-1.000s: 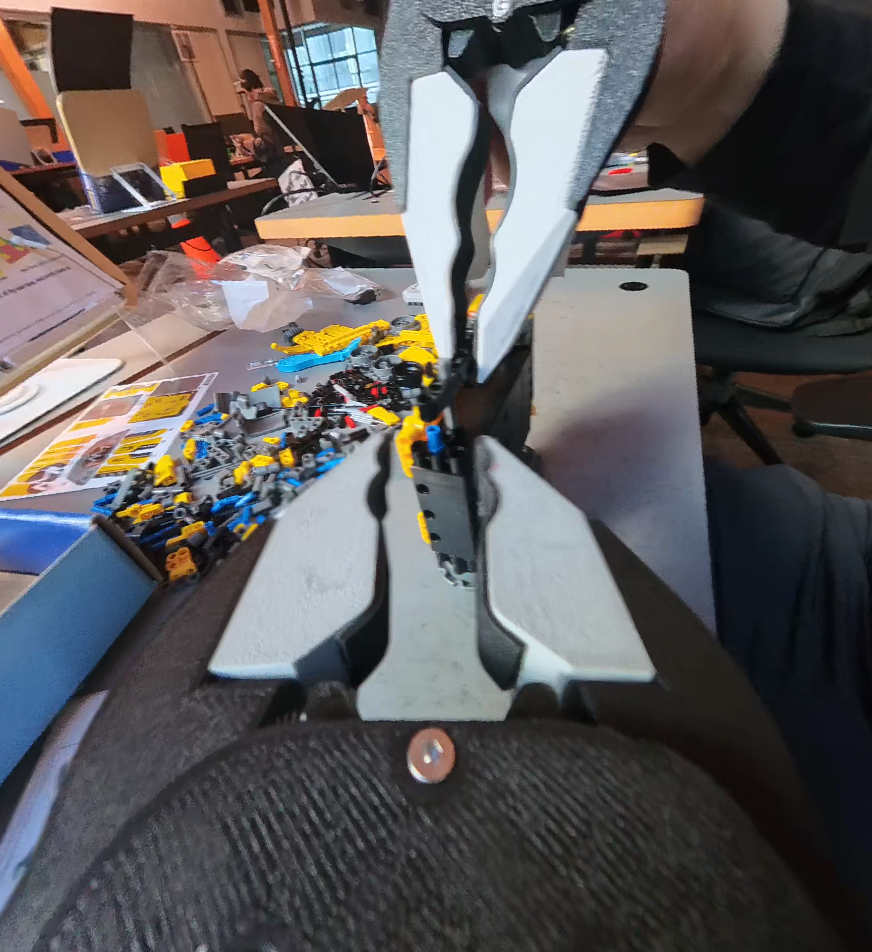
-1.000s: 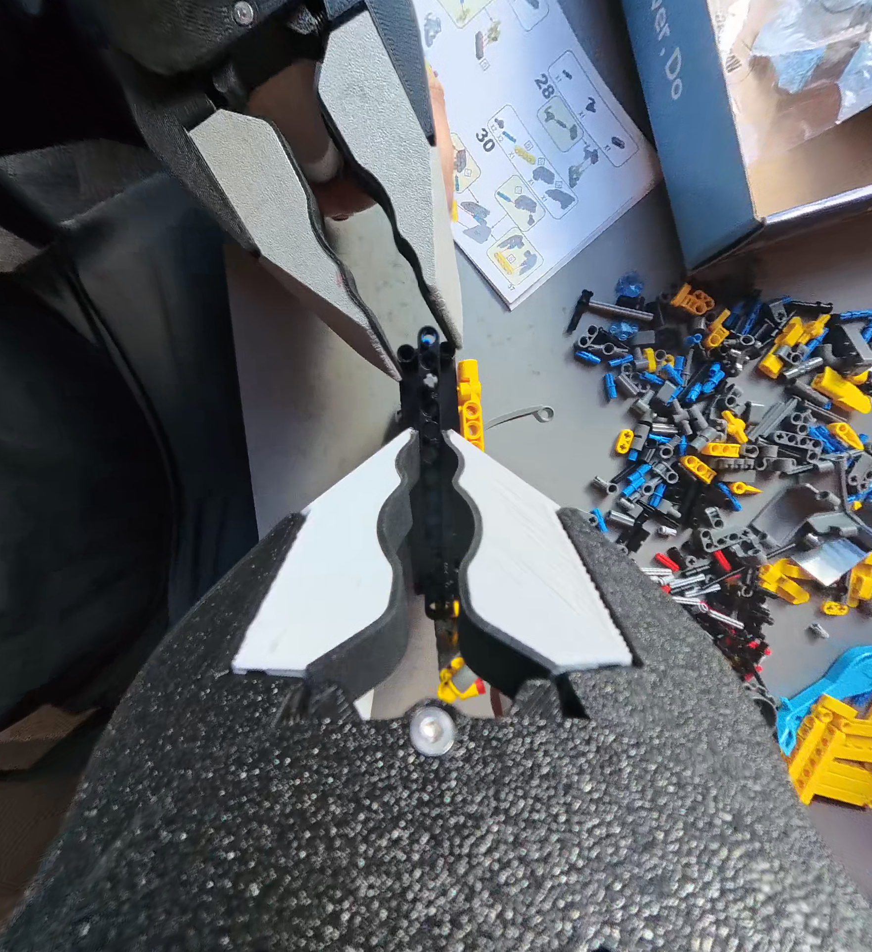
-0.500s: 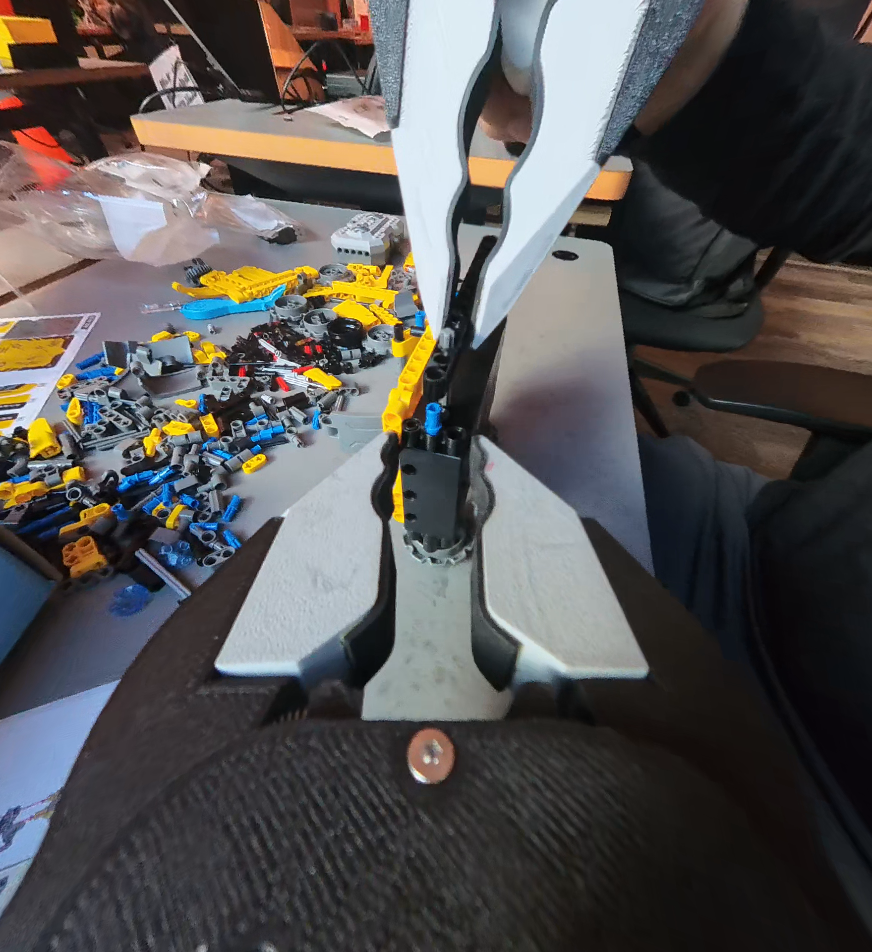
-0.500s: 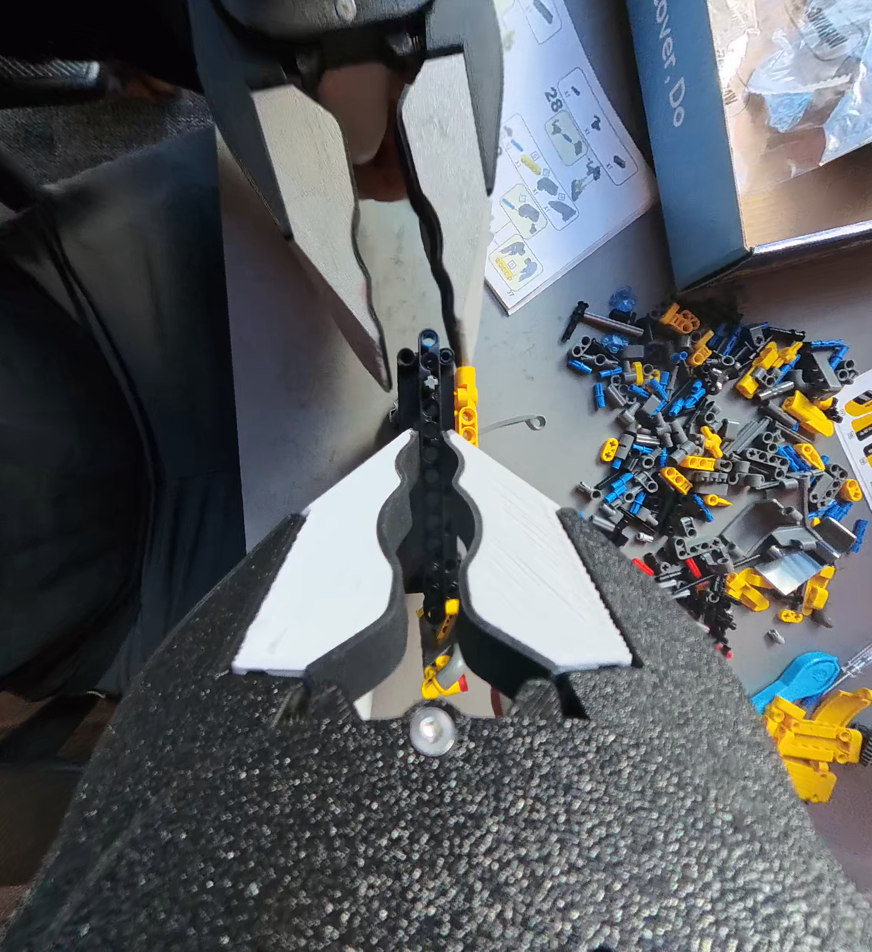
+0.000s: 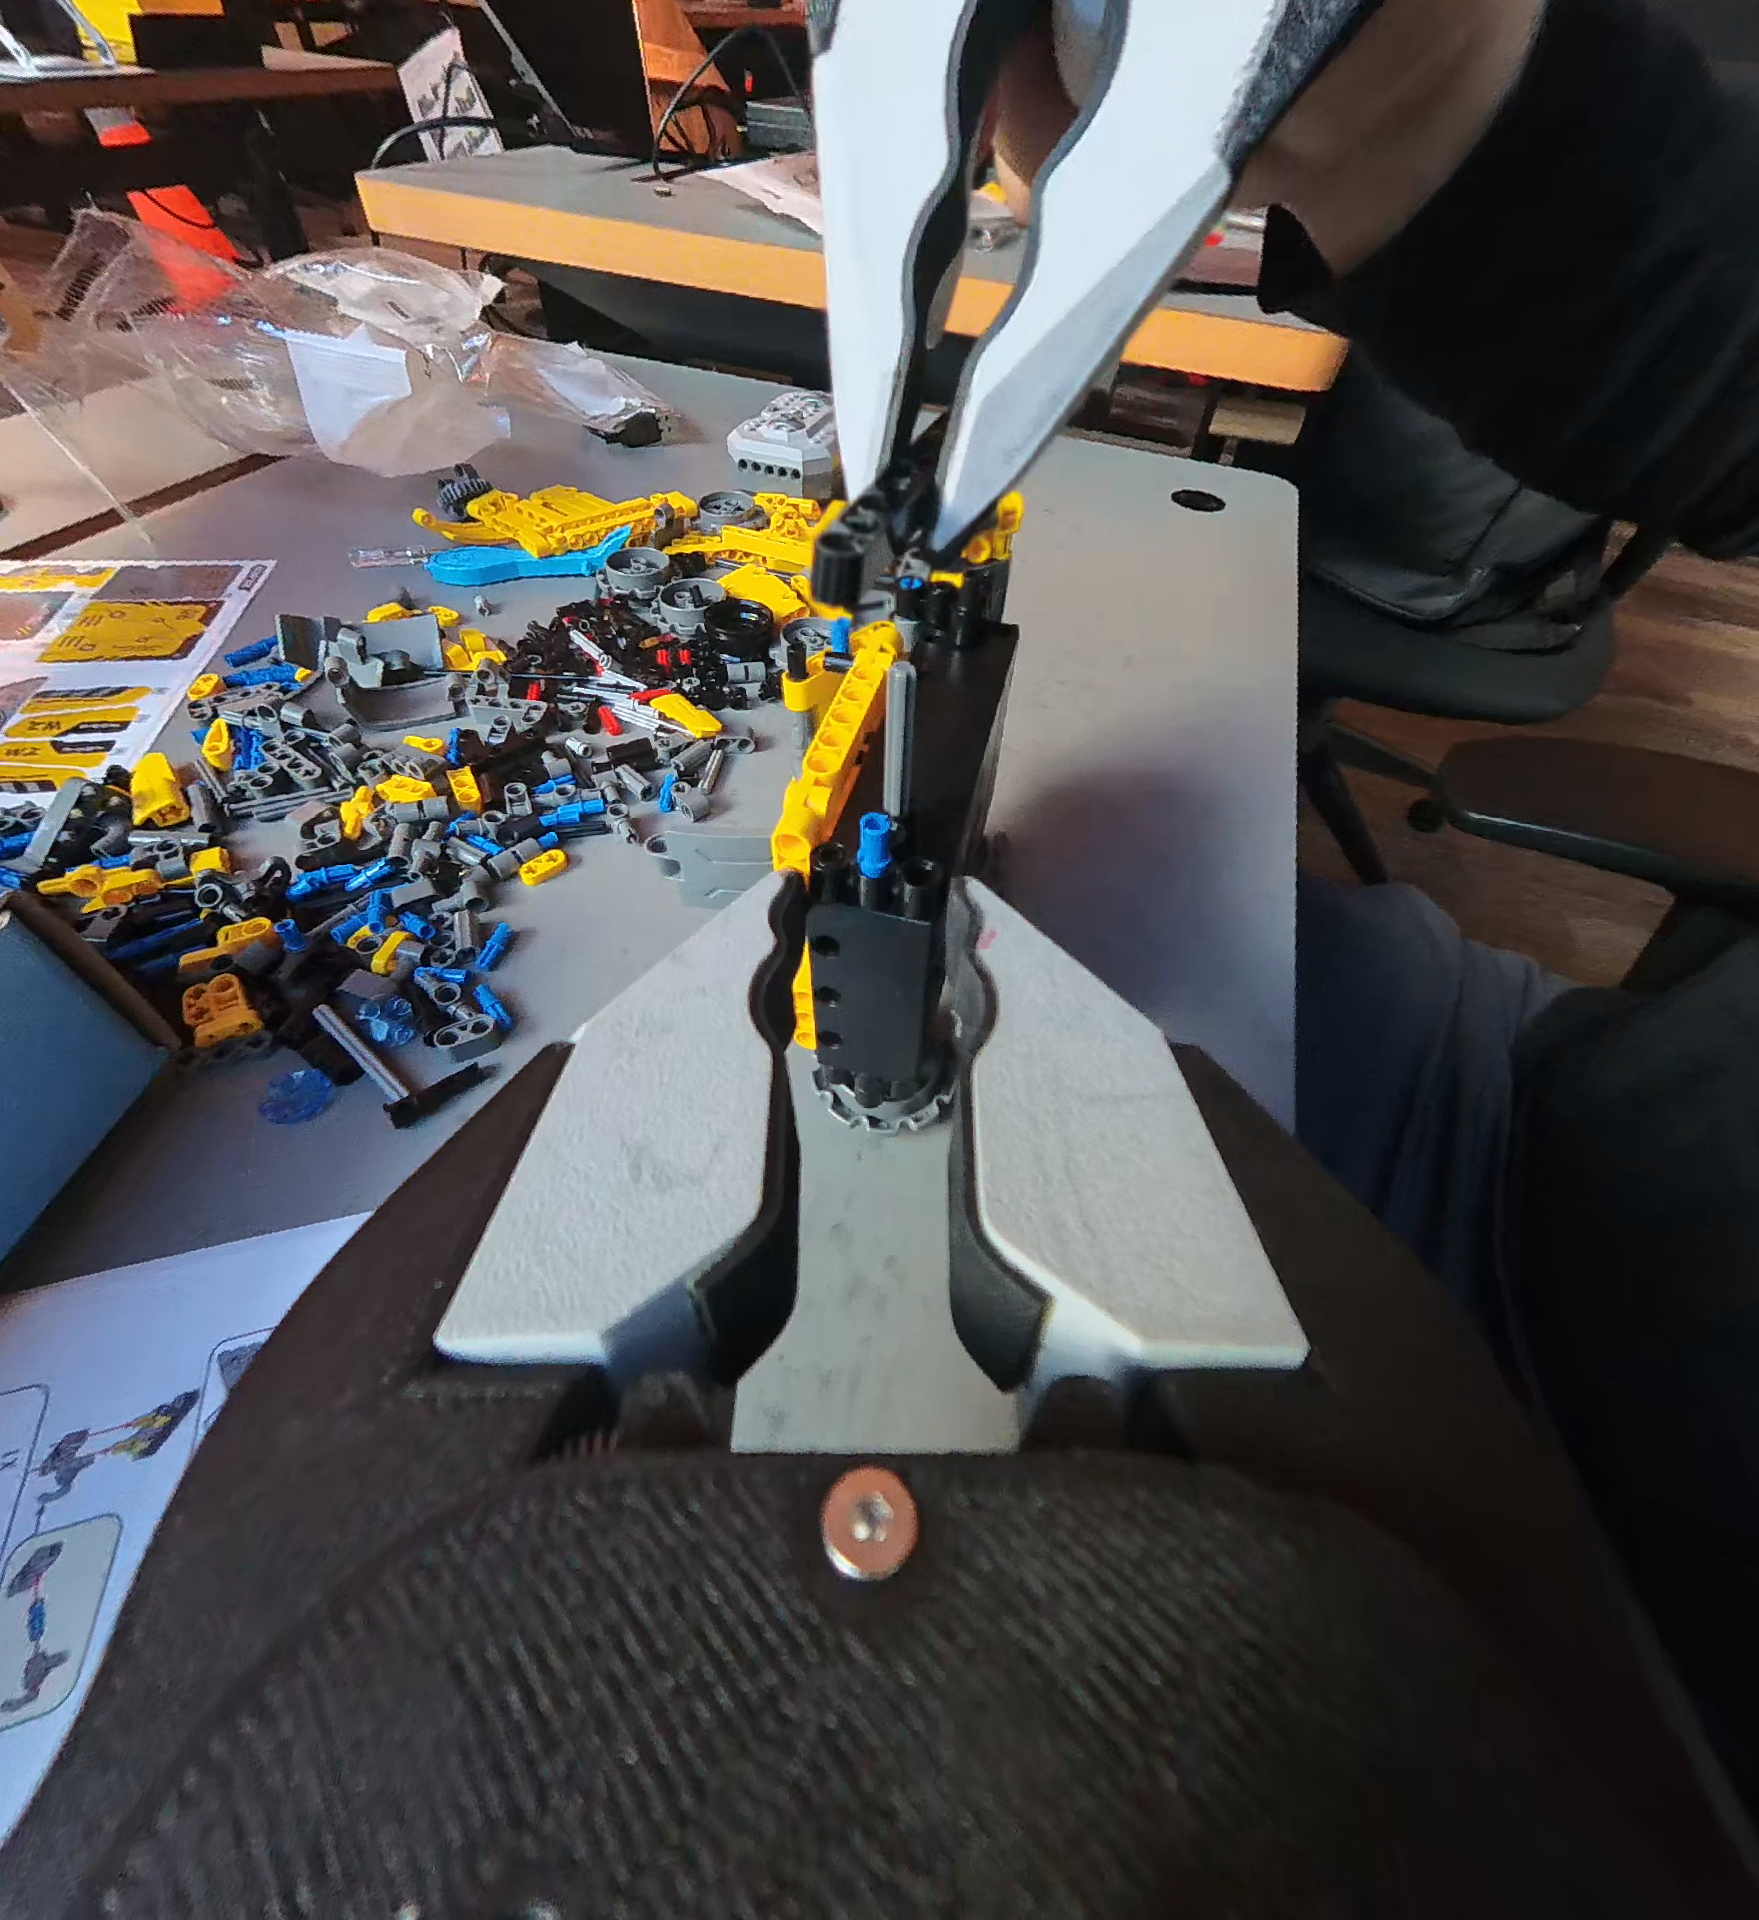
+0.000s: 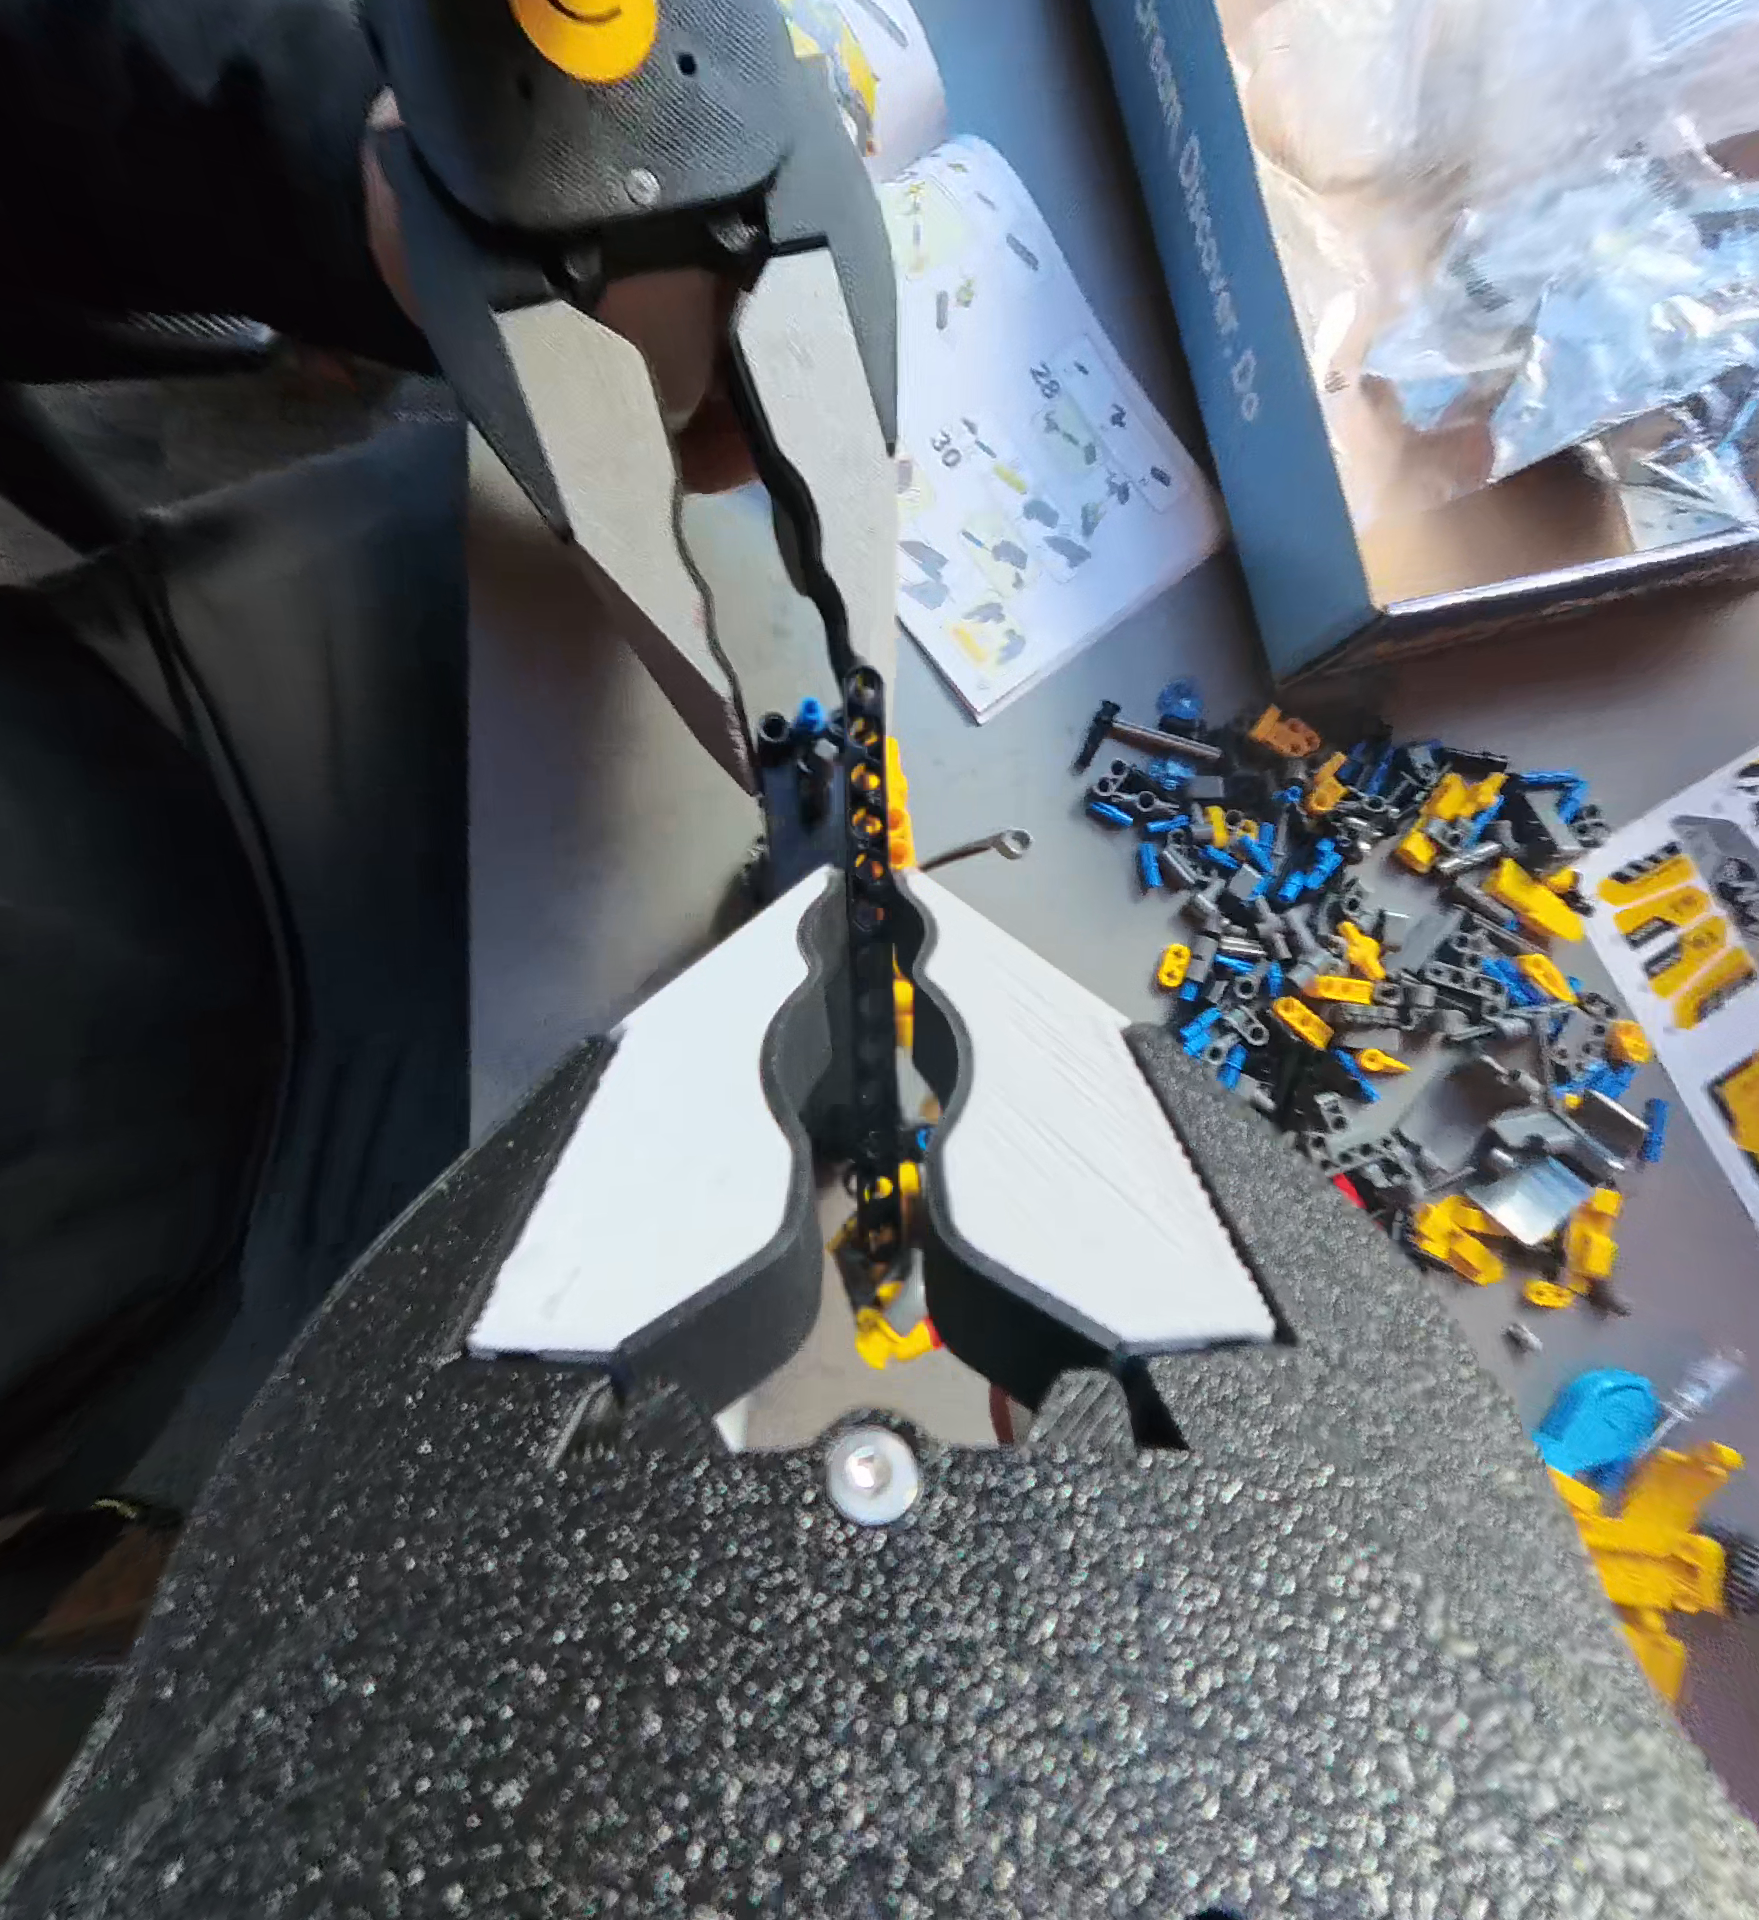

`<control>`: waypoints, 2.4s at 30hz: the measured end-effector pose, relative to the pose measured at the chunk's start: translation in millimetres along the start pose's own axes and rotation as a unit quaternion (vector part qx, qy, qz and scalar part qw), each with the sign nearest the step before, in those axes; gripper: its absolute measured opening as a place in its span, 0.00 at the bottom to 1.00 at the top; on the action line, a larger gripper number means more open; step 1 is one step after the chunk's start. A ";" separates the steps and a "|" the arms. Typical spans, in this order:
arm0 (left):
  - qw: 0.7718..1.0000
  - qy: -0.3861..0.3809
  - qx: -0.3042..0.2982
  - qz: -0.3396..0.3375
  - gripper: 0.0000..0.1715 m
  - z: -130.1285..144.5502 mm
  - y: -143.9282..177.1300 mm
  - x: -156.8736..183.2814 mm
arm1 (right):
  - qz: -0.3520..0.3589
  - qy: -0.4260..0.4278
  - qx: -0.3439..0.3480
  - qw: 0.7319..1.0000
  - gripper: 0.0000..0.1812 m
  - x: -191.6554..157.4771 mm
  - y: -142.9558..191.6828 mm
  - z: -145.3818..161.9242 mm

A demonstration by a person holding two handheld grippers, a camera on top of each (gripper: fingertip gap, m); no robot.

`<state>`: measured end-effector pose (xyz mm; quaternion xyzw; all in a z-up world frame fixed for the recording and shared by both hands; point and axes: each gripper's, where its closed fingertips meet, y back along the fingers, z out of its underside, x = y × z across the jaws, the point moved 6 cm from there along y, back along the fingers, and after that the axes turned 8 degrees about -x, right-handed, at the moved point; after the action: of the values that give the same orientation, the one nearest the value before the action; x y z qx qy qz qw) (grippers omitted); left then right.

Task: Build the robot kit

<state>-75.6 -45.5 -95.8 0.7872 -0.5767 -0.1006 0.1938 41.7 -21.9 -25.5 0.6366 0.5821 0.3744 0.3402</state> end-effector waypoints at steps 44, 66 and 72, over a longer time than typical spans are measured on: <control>0.962 0.168 -0.199 -0.082 0.28 -17.1 -37.5 -100.7 | -0.040 -0.174 0.097 0.979 0.04 3.8 -7.9 132.3; 0.957 0.239 -0.144 -0.077 0.19 11.5 -16.7 -53.7 | -0.085 -0.222 0.141 0.961 0.04 -5.3 -37.4 153.5; 0.956 0.265 -0.093 -0.083 0.18 19.2 -3.8 -21.0 | -0.092 -0.190 0.137 0.968 0.04 -17.6 -36.9 153.4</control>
<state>-86.3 -28.2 -116.1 0.8093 -0.4252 0.0429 0.4029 157.0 -35.6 -133.9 0.6804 0.6084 0.1302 0.3872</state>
